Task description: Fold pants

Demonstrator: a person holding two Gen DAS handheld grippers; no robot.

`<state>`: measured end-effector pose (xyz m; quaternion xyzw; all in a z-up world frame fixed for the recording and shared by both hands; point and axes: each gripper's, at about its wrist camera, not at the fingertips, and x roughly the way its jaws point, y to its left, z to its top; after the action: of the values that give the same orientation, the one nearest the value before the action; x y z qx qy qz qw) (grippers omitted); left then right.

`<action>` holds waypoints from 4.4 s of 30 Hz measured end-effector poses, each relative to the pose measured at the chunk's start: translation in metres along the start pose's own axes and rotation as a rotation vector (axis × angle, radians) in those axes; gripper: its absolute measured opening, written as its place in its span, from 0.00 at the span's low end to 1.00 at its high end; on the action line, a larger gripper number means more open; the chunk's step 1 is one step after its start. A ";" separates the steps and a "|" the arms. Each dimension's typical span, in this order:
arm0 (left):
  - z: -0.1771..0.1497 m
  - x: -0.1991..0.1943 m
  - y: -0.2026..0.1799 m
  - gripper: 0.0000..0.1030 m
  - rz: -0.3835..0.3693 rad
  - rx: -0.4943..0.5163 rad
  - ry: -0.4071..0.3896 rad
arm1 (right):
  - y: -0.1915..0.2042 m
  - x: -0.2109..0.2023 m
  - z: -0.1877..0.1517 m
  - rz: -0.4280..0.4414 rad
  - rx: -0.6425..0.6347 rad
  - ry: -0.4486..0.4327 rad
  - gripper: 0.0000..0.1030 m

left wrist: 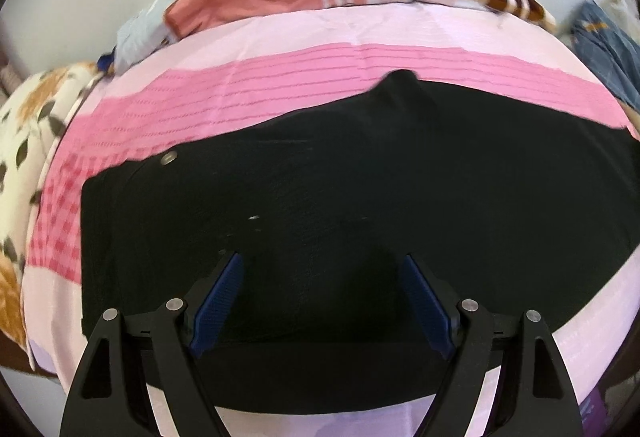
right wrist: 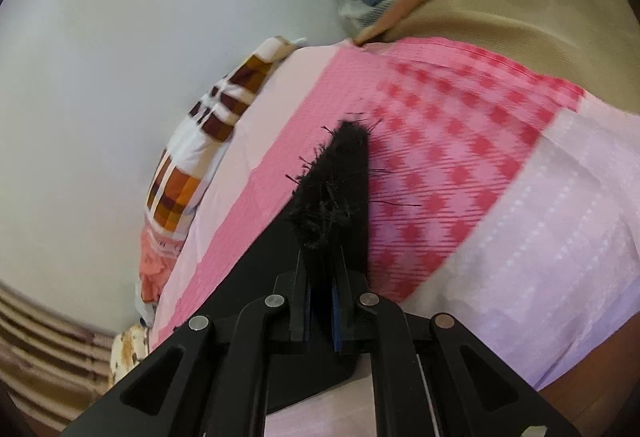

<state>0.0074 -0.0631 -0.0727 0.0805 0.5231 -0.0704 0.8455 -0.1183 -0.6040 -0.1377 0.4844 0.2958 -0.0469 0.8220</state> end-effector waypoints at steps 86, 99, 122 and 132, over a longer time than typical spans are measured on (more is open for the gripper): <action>-0.024 0.012 0.029 0.89 -0.018 -0.057 0.035 | 0.178 0.146 -0.200 0.405 -0.278 0.630 0.33; -0.025 0.009 0.029 0.89 -0.037 -0.056 0.028 | 0.202 0.147 -0.222 0.399 -0.408 0.647 0.25; -0.027 -0.001 0.060 0.89 -0.004 -0.107 -0.019 | 0.246 0.168 -0.244 0.248 -0.639 0.582 0.25; -0.024 -0.010 0.082 0.89 0.032 -0.113 -0.045 | 0.258 0.177 -0.241 0.209 -0.677 0.574 0.27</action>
<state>-0.0016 0.0224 -0.0691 0.0393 0.5056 -0.0291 0.8614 0.0147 -0.2322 -0.1196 0.2089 0.4598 0.2719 0.8191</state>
